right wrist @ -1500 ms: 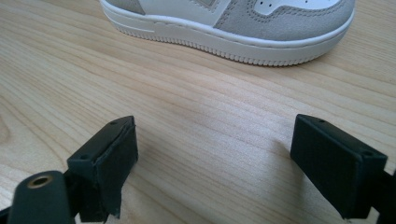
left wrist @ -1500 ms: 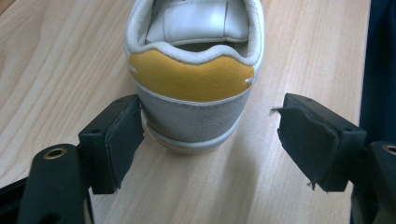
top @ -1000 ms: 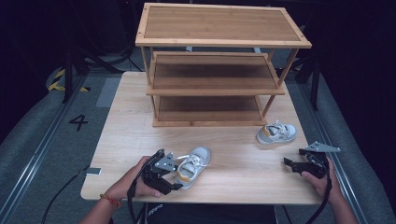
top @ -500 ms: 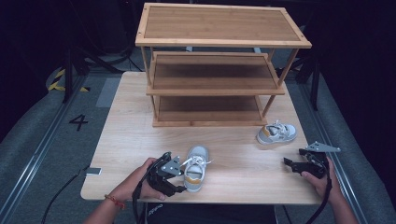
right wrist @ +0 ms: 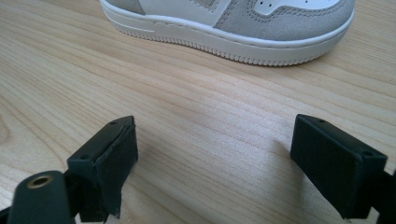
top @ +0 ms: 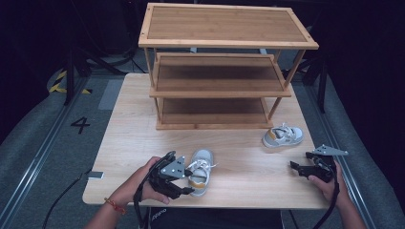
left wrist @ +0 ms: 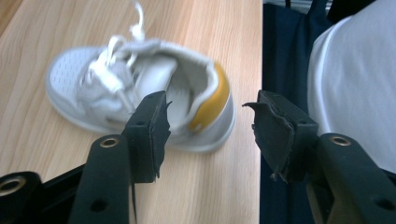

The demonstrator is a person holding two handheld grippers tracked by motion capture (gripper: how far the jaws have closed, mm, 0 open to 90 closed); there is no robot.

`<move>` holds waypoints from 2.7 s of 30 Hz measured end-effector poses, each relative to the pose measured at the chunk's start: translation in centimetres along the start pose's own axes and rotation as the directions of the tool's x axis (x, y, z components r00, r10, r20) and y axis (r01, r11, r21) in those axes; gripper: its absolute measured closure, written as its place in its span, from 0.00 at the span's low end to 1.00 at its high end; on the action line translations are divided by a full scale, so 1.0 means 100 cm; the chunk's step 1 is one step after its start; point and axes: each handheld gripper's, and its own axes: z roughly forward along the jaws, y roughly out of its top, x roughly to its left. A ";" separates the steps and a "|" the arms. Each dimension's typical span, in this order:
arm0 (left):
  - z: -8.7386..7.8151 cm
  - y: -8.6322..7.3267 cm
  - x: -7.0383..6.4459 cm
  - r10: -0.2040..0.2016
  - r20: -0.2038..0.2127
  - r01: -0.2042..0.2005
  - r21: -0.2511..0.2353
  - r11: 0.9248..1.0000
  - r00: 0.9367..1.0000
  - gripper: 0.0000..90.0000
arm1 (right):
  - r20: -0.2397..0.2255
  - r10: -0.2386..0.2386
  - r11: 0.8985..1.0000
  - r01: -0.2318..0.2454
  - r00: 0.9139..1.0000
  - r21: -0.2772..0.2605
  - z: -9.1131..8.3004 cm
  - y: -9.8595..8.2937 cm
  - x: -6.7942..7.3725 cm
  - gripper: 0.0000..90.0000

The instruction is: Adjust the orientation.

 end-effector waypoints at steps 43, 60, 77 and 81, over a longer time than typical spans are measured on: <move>0.054 0.037 0.017 0.124 0.212 -0.181 0.274 0.945 0.969 0.79 | 0.000 -0.003 1.000 0.003 1.000 0.000 0.000 0.000 0.000 0.17; 0.052 0.048 0.045 0.132 0.167 -0.175 0.280 0.944 0.977 0.79 | -0.001 0.000 1.000 0.000 1.000 0.001 0.000 0.000 0.000 0.17; 0.060 0.078 0.112 0.116 0.087 -0.137 0.279 0.951 0.989 0.79 | -0.001 -0.002 1.000 0.002 1.000 0.001 0.000 0.000 0.000 0.17; 0.066 0.084 0.130 0.096 0.073 -0.113 0.278 0.954 0.993 0.79 | 0.000 -0.002 1.000 0.002 1.000 0.000 0.000 0.000 0.000 0.17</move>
